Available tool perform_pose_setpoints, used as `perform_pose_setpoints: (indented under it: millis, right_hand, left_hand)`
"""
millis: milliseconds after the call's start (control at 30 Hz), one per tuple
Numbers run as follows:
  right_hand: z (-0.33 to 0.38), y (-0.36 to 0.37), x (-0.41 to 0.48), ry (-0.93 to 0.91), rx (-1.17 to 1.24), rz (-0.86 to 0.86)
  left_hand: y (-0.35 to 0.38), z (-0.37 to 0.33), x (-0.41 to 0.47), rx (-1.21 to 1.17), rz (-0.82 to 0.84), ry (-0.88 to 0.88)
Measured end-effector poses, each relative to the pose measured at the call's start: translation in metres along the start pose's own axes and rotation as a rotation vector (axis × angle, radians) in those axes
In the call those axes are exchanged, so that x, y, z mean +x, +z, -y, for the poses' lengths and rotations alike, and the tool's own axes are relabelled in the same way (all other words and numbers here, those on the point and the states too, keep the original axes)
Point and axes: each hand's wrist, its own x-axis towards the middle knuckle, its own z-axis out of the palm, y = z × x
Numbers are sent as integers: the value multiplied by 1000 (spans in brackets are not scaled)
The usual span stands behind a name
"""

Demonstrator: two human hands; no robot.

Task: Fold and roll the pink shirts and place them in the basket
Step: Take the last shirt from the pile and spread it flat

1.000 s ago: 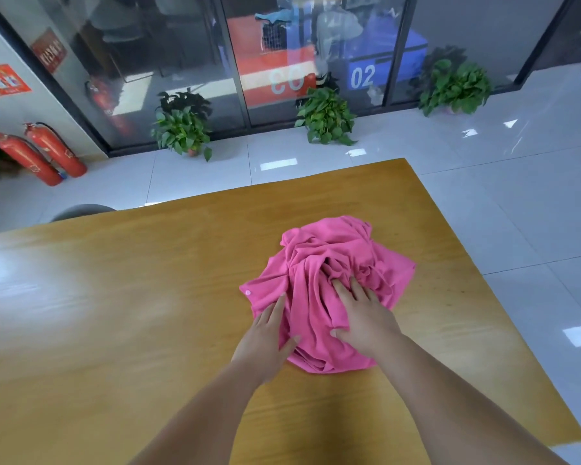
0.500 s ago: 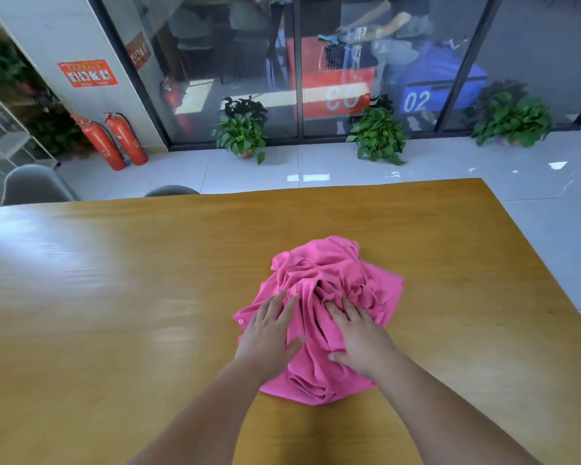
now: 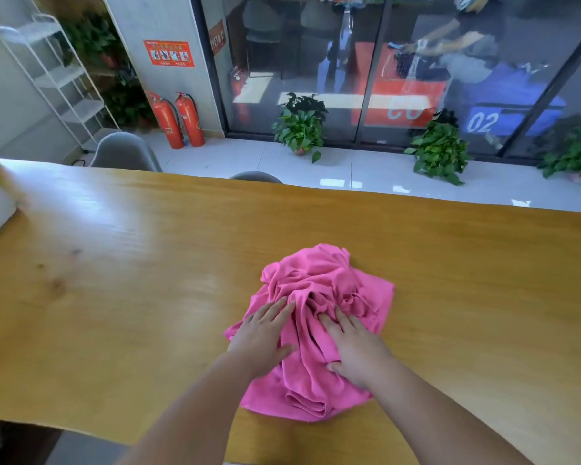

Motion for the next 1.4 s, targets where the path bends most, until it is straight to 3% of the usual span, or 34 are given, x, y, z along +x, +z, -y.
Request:
perform_pose_setpoints:
  millis: [267,533,800,900,1133,1233,1400]
  right_hand:
    - [70,4,27,-17,-19,8]
    - [94,11,5,34,85,-156]
    - [57,-8,1,98,165,-505]
    - [31,-30,1,130,255,-560]
    - [-44,-103,-14,406,471,-751]
    - [-80,-110,-21,540,450,-661]
    - [-118,-72,-43,524,407,-124]
  left_hand:
    - [-8,79,-35,83,32,-15]
    - [-9,102,-53,158,23,-24]
    - [-23,96,-41,46,-238,-27]
    - [-50,80,-24,-32,-335,-6]
    - [-100,20,41,-145,-401,105]
    - [-101,-6,63,-188,-240,75]
    - [-45,-24,66,31,150,100]
